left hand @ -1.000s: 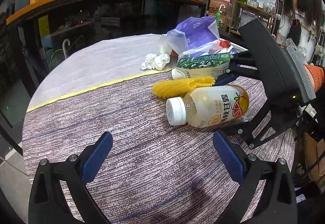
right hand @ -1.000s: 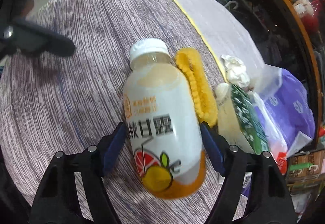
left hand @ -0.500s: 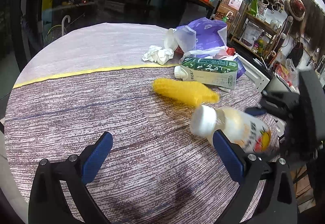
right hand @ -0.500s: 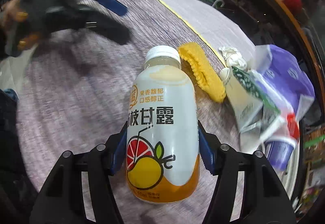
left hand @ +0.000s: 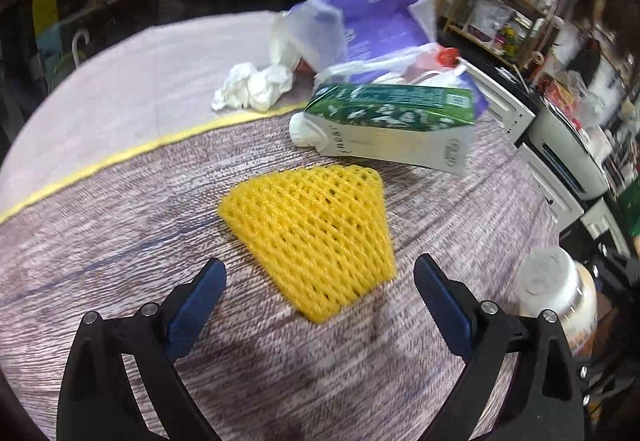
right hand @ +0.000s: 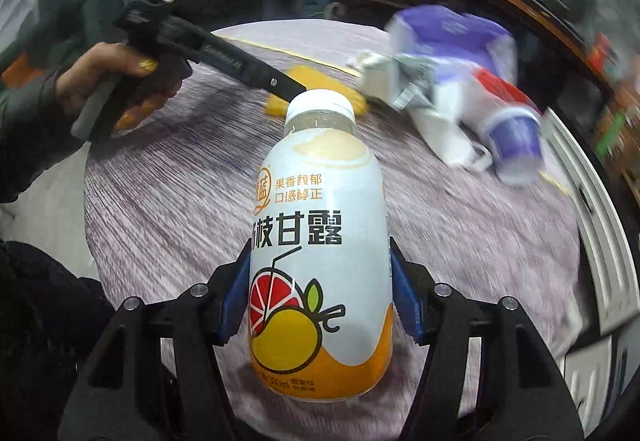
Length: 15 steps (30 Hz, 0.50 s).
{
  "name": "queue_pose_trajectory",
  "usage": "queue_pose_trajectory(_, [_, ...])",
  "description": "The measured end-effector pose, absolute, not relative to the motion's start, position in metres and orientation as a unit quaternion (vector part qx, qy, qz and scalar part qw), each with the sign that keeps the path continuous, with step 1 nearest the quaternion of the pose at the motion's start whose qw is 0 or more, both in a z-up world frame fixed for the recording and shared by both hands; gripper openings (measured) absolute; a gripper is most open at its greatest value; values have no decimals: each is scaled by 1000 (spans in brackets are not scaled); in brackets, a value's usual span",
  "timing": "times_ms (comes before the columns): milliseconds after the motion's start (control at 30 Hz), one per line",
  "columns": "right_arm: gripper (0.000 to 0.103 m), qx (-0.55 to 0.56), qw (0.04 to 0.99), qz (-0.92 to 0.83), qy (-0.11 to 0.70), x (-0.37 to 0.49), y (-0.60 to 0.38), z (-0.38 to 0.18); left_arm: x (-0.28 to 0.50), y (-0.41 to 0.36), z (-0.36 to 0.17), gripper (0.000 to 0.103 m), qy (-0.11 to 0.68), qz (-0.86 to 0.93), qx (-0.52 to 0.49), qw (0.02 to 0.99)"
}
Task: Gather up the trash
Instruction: 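Lift the juice bottle with the right tool while the left tool grasps the yellow foam net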
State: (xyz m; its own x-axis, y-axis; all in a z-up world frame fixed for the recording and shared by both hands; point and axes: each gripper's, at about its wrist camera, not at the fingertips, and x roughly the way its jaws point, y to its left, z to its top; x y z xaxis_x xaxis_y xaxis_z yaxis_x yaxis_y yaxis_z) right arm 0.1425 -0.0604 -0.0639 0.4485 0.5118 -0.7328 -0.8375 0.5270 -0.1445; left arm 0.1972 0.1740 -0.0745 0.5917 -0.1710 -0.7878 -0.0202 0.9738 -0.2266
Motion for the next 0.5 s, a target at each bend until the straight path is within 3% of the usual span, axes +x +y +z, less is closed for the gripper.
queue_pose_trajectory(267, [62, -213, 839, 388, 318, 134, -101, -67, 212, 175, -80, 79, 457, 4, -127, 880])
queue_pose_trajectory(367, [62, -194, 847, 380, 318, 136, -110, -70, 210, 164, -79, 65, 456, 9, -107, 884])
queue_pose_trajectory(500, [62, -161, 860, 368, 315, 139, -122, -70, 210, 152, -78, 39, 452, 5, -93, 887])
